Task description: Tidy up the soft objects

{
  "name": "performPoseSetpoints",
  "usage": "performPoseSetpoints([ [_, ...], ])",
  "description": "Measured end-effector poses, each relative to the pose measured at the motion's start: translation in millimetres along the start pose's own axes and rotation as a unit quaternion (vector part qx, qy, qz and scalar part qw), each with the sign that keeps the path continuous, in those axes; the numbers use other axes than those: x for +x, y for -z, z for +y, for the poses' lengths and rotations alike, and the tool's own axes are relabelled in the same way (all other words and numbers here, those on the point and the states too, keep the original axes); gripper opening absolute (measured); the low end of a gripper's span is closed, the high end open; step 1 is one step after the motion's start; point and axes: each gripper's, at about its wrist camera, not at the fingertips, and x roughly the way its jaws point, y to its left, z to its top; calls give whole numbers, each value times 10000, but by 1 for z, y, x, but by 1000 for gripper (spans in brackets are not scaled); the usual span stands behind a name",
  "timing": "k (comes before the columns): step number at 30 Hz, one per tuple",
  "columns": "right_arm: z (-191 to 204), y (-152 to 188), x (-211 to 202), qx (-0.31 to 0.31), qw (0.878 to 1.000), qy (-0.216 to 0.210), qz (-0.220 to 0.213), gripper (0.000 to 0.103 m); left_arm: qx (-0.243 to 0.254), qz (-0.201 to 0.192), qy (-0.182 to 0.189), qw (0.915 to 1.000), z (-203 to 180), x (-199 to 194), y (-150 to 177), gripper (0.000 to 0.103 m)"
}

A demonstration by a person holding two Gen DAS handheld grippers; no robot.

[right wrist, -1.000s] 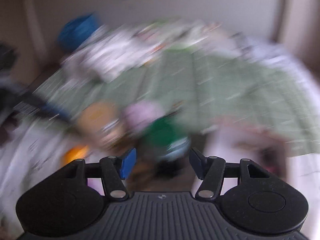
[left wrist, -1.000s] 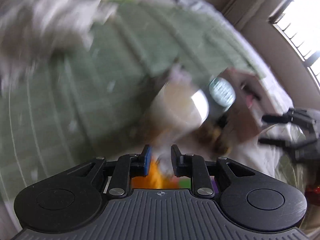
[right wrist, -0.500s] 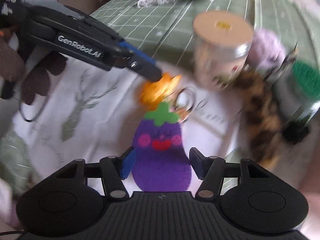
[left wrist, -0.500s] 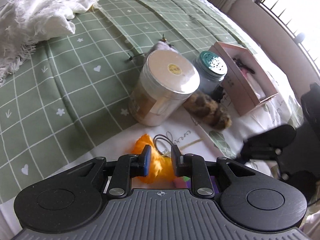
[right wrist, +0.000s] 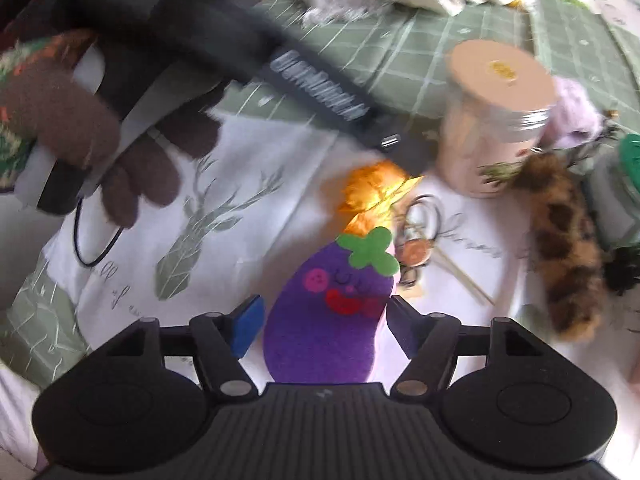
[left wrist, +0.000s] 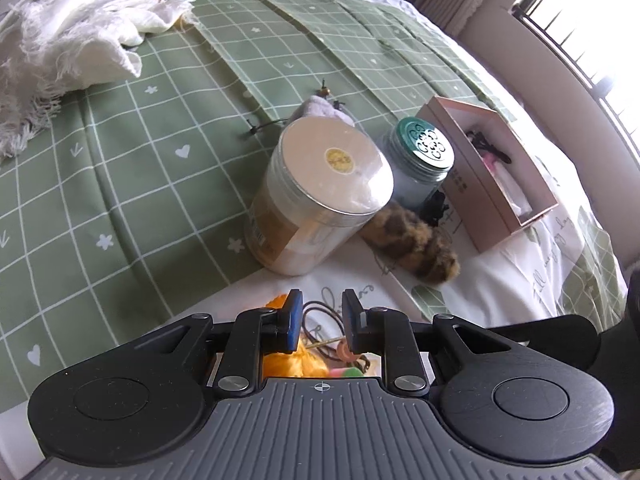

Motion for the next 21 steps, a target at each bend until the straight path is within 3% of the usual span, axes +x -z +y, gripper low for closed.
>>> performPoseSetpoints([
  [2, 5, 3, 1, -241, 9996, -60, 117, 68, 37, 71, 47, 10000, -1, -3, 3, 24],
  [5, -3, 15, -10, -243, 9969, -676, 309, 68, 29, 203, 0, 9998, -3, -9, 10, 24],
  [7, -13, 26, -19, -182, 9959, -833, 310, 68, 83, 238, -93, 9996, -4, -12, 16, 24],
  [12, -34, 41, -39, -81, 9998, -161, 50, 68, 76, 240, -220, 9994, 0, -7, 18, 24],
  [16, -8, 31, -46, -275, 9985, 171, -444, 68, 57, 67, -256, 9996, -2, -2, 10, 24],
  [18, 22, 20, -38, -747, 9945, 422, -593, 68, -31, -48, -294, 9996, -1, -3, 5, 24],
  [21, 71, 17, -20, -2005, 9725, 978, -670, 67, 2, -162, -317, 9994, 2, -5, -1, 23],
])
